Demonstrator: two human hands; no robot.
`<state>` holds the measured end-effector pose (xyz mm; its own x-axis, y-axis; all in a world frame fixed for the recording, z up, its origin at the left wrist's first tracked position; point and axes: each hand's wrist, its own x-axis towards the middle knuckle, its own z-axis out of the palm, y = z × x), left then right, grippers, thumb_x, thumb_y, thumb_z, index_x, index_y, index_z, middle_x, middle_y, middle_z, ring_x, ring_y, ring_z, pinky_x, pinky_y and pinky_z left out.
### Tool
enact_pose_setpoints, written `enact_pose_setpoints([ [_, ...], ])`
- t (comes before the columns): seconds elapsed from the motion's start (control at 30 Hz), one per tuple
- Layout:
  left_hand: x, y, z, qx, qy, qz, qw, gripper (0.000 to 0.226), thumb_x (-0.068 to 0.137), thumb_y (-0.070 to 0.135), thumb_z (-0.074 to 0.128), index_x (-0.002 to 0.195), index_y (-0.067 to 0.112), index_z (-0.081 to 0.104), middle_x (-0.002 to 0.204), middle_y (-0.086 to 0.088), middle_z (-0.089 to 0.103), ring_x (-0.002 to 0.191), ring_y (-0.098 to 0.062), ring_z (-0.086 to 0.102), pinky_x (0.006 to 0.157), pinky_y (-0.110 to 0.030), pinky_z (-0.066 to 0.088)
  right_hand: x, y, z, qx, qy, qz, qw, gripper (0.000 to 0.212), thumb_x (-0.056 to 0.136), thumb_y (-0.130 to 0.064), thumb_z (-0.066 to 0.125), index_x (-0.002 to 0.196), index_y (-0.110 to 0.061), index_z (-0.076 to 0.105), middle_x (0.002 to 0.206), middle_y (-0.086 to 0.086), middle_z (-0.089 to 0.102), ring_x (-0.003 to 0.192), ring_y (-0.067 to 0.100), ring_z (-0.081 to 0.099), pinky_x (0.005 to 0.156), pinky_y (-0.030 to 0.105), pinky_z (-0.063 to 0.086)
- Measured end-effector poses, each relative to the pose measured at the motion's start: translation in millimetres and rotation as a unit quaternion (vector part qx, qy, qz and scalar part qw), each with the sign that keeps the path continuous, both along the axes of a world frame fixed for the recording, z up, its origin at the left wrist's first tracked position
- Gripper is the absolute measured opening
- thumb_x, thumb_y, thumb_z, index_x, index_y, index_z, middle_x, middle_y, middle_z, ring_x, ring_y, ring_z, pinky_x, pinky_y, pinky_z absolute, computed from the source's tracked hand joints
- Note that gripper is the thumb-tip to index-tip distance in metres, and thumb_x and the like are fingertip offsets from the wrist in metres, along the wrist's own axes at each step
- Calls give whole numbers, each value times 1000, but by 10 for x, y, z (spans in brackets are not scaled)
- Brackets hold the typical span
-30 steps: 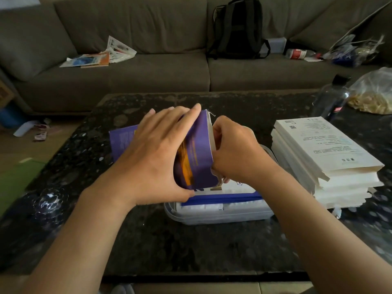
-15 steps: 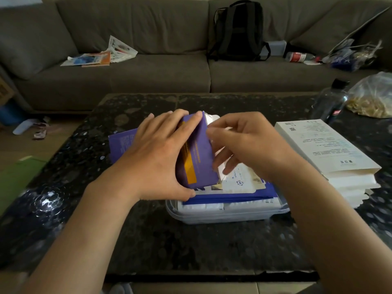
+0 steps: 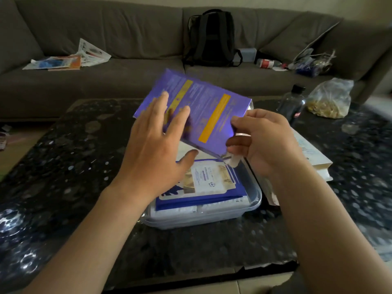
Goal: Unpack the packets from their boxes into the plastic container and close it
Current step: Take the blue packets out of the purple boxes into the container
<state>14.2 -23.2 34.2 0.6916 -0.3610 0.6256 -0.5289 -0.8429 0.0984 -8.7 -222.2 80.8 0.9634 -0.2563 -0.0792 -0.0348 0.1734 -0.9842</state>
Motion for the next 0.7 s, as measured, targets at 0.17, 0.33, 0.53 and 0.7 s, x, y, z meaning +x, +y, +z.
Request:
enact_pose_setpoints([
  [0.17, -59, -274, -112, -33, 83, -25, 996, 67, 87, 36, 70, 145, 14, 46, 154, -14, 38, 141, -32, 38, 110, -49, 37, -90, -388, -34, 119, -10, -105, 987, 12, 96, 1, 57, 85, -3, 57, 49, 5, 60, 43, 21, 63, 45, 27, 54],
  [0.33, -76, -409, -268, 12, 176, -15, 984, 55, 96, 46, 55, 145, 24, 46, 150, 2, 45, 135, -19, 44, 108, -38, 40, -228, -775, -152, 186, 1, -193, 963, 10, 97, 1, 56, 88, 0, 60, 56, 12, 68, 52, 26, 72, 48, 27, 56],
  [0.53, -40, -409, -381, 66, 240, 10, 968, 52, 101, 50, 41, 146, 26, 44, 148, 4, 46, 132, -17, 46, 105, -36, 41, -367, -1052, -264, 195, 31, -261, 945, 8, 96, 3, 58, 89, 1, 60, 74, 18, 70, 51, 24, 72, 50, 28, 58],
  [0.7, -23, -372, -412, 97, 267, 29, 958, 54, 101, 52, 38, 148, 27, 42, 150, 4, 43, 134, -19, 43, 108, -38, 37, -395, -1117, -352, 194, 49, -275, 941, 4, 96, 1, 62, 92, 1, 61, 88, 21, 71, 55, 25, 73, 51, 28, 58],
])
